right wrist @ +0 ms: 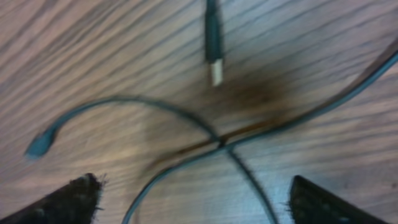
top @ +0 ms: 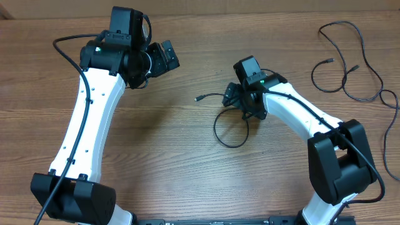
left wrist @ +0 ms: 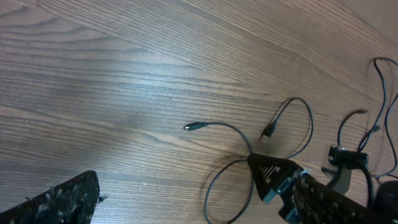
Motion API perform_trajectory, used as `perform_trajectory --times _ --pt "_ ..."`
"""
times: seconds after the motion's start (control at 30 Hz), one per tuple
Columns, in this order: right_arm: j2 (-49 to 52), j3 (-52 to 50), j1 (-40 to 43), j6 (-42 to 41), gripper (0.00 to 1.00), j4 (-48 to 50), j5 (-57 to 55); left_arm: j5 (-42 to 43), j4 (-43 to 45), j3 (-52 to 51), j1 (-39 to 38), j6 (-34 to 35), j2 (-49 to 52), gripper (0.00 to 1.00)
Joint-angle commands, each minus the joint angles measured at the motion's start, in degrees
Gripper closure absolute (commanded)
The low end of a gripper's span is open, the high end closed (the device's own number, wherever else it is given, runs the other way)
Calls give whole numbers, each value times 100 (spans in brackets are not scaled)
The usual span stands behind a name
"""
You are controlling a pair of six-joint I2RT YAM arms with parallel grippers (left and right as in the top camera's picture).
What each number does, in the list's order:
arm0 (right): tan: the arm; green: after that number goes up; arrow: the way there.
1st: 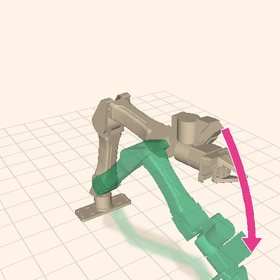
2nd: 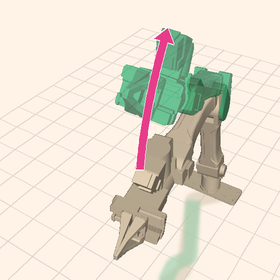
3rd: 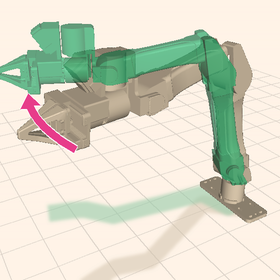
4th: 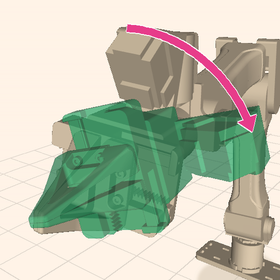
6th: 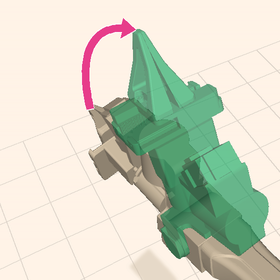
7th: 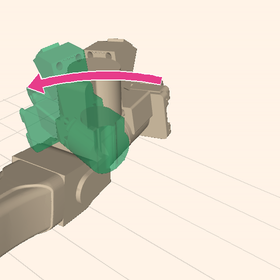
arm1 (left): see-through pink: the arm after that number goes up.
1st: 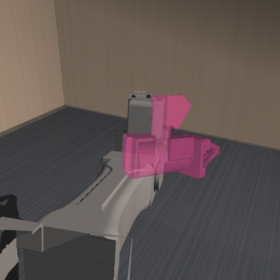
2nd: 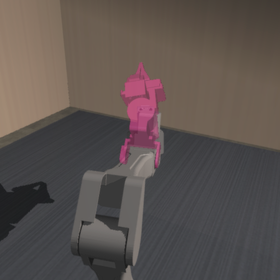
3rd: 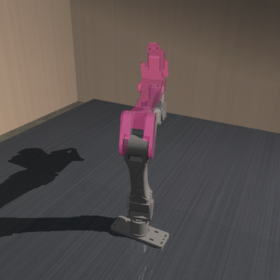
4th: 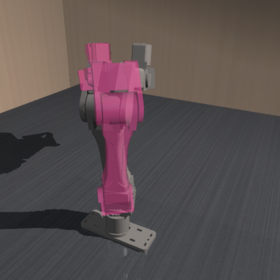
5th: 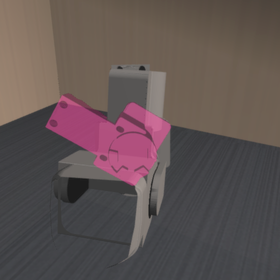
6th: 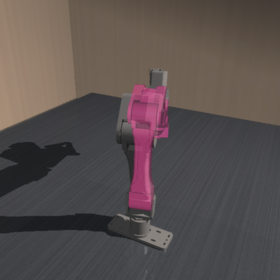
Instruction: Untangle cables
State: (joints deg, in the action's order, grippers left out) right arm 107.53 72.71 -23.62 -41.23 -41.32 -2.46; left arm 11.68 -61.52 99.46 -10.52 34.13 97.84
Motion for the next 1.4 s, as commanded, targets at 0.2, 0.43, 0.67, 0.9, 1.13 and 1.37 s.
perform_trajectory --times 0.2,0.43,0.67,0.9,1.13,1.37 --pt "-74 -616 20 -26 25 660 -525 -74 2 -20 -37 -92 74 1" --pt "-68 -1182 0 94 31 1196 -498 -74 2 -20 -37 -92 74 1" --pt "103 -1287 -153 573 54 1397 -509 -74 2 -20 -37 -92 74 1" --pt "667 -1287 -426 673 66 1097 -509 -74 2 -20 -37 -92 74 1" --pt "820 -1191 -573 730 96 955 -531 -74 2 -20 -37 -92 74 0" --pt "820 -2 164 2424 96 931 -546 -74 2 -20 -37 -92 74 0"
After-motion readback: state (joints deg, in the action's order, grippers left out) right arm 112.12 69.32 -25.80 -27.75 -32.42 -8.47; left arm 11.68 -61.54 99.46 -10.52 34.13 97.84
